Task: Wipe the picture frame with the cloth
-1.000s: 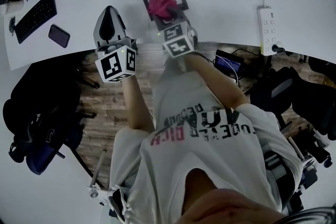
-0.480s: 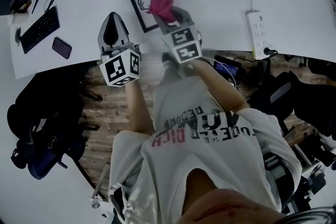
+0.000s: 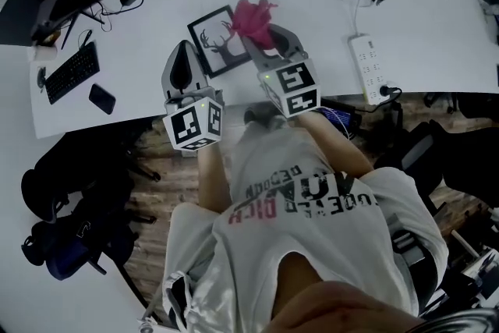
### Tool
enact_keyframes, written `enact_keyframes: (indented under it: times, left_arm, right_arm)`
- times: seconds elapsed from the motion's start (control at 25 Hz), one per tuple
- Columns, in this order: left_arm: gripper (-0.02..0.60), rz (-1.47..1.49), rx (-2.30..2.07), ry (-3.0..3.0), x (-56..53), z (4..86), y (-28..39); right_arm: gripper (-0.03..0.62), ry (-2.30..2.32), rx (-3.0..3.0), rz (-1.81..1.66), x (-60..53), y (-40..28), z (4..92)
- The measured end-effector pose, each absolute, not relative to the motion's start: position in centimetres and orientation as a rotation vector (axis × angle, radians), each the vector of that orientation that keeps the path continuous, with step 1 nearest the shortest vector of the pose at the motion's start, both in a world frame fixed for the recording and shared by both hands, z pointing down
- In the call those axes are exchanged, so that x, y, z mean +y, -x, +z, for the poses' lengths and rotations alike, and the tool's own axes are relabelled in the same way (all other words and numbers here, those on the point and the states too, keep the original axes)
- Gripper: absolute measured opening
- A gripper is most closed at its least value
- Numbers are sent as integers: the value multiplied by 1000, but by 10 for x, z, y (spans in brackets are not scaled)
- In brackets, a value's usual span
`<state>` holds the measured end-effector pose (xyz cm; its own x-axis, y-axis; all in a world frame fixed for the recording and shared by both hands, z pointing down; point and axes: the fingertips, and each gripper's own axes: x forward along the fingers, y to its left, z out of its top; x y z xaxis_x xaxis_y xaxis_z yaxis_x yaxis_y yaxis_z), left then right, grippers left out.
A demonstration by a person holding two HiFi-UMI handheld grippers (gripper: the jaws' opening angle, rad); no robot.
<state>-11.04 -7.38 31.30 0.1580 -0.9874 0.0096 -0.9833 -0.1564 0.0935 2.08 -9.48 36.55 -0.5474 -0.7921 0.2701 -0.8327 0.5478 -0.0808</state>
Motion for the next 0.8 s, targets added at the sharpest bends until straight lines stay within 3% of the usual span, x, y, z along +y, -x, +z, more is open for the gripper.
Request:
enact_keyframes:
  times: [0.8]
  left_arm:
    - [-3,-77,-1610,-2610,-44,271,-31]
  right_arm:
    - [118,-1704,-2584,201,-32,-149,286]
